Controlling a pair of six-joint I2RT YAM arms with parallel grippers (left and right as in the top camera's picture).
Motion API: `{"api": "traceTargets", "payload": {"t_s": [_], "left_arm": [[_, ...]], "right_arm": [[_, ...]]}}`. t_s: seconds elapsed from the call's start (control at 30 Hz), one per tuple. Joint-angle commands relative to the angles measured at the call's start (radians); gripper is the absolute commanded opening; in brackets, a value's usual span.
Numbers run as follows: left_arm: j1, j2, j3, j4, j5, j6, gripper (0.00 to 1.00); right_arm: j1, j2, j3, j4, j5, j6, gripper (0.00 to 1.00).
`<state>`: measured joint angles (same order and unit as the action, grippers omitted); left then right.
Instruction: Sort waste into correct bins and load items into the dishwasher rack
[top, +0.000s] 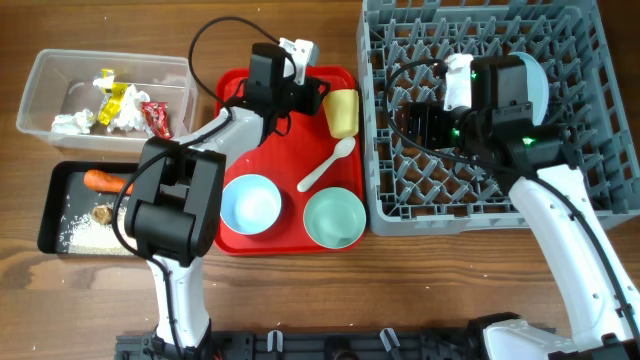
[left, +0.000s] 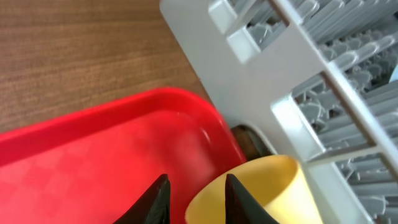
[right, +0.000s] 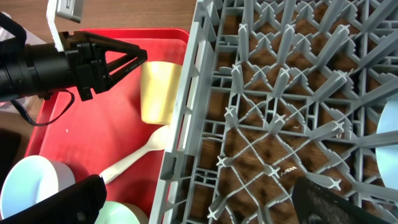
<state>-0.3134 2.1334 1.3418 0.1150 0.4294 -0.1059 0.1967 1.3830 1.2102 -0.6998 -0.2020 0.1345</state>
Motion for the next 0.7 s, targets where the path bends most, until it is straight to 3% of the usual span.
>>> {"api": "traceTargets", "payload": {"t_s": [0.0, 0.37, 0.53, 0.67], "left_arm": [[-0.002, -0.029, 0.009, -0.054, 0.019, 0.024, 0.28], [0.004, -0.233, 0.009, -0.322, 0.019, 0.024, 0.27], [0.004, -0.239, 0.009, -0.364, -0.024, 0.023, 0.24], [0.003, -0.239, 0.009, -0.324, -0.025, 0.020, 0.24]], "right_arm": [[0.003, 0.012, -0.008, -0.005, -0.002, 0.006, 0.98], [0.003, 0.012, -0.008, -0.020, -0.016, 0.005, 0.99], [0.007, 0.012, -0.008, -0.035, -0.287, -0.101, 0.97], [0.047, 0.012, -0.008, -0.034, -0.238, -0.108, 0.97]]}}
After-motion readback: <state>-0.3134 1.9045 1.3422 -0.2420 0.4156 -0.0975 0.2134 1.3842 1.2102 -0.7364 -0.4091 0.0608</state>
